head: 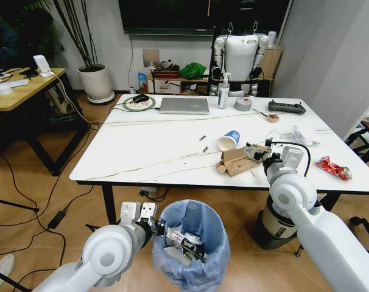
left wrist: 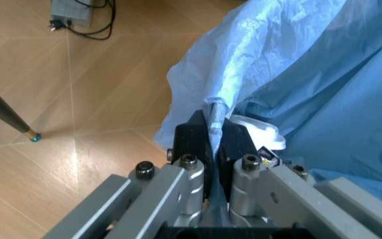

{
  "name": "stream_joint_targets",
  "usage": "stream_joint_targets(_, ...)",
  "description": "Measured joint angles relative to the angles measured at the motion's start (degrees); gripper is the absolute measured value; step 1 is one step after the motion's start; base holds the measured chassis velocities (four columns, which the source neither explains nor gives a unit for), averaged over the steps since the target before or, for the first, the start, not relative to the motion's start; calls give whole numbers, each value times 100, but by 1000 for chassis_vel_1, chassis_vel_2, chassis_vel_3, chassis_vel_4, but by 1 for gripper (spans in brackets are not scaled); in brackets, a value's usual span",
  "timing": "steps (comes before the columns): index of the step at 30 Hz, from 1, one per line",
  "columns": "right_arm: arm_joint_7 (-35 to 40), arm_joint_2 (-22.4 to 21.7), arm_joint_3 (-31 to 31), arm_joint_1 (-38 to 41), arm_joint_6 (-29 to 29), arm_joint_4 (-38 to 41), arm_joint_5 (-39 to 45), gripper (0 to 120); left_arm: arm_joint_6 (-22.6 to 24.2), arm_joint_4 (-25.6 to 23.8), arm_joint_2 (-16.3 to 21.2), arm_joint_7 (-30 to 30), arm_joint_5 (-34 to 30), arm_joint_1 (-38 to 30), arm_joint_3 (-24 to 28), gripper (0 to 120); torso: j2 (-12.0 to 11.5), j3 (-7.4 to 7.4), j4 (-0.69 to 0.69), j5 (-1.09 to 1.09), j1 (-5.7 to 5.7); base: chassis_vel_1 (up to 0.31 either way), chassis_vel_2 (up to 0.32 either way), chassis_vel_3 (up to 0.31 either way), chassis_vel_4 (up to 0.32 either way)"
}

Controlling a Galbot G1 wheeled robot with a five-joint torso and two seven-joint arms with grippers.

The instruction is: Pick up the trash bin and place the trash from the table into it.

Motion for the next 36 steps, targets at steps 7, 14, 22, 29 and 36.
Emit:
stream_joint_targets(7, -514, -345, 169, 40, -32, -276, 430, 100, 0, -34, 28, 3, -12, 43, -99, 0, 0, 0, -1, -1, 0, 0, 0, 0, 0)
stream_joint_targets(14, -845, -355, 180, 72, 221, -537, 756, 100, 0, -84, 58, 31, -29, 84, -196, 0, 0, 0, 0, -1, 0, 0, 0, 0, 0)
stream_joint_targets(22, -1070, -337, 161, 128, 358, -761, 770, 100, 0, -126, 87, 77, -39, 80, -244, 0, 0, 0, 0, -1, 0, 0, 0, 0, 0)
stream_joint_targets(29, -1147, -309, 135, 101, 459, -898, 656, 93, 0, -129, 93, 83, -42, 80, -291, 0, 0, 0, 0, -1, 0, 0, 0, 0, 0)
stream_joint_targets(36, -1138, -288, 104, 94, 495, -925, 621, 68, 0, -145, 118, 84, -73, 60, -316, 0, 0, 0, 0, -2, -1, 0, 0, 0, 0)
